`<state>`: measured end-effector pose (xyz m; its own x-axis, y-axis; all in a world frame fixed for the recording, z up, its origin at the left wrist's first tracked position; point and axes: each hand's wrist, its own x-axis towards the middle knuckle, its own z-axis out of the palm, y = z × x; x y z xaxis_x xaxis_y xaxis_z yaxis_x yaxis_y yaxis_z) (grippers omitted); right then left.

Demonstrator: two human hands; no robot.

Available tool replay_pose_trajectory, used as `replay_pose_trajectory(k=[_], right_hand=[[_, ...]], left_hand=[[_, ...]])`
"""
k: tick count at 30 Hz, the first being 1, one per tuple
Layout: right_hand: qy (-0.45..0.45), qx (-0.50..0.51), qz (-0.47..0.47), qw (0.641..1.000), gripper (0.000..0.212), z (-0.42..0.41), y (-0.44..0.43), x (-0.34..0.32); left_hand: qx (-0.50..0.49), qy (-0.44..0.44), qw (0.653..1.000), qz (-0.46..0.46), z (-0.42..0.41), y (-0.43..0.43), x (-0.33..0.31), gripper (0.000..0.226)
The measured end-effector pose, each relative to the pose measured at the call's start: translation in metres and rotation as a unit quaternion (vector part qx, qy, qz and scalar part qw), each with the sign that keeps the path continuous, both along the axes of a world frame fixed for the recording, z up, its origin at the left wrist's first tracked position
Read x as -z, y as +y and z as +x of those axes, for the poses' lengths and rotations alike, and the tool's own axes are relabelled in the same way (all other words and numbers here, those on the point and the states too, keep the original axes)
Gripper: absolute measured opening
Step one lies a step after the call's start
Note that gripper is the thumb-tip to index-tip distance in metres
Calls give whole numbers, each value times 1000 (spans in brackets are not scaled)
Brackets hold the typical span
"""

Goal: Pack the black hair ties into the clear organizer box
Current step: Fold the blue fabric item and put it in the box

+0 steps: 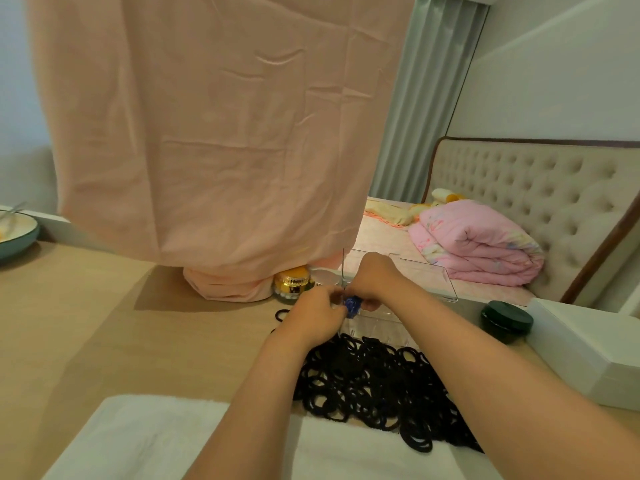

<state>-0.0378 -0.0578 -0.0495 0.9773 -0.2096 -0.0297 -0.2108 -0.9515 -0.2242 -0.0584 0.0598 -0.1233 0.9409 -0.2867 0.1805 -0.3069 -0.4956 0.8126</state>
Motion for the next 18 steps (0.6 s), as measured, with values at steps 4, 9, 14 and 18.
replay_pose_trajectory(k=[4, 9, 14, 18], right_hand=[[-41, -31, 29, 998, 41, -2, -7, 5], [-57, -111, 17, 992, 24, -10, -25, 9], [20, -154, -40, 987, 27, -23, -29, 19], [-36, -194, -114, 974, 36, -34, -34, 14]], left_hand=[[0, 6, 999, -39, 2, 4, 2, 48], [9, 4, 1000, -22, 2, 4, 2, 44], [14, 1, 1000, 1, -1, 3, 1, 40], [24, -12, 1000, 13, -2, 2, 2, 38]])
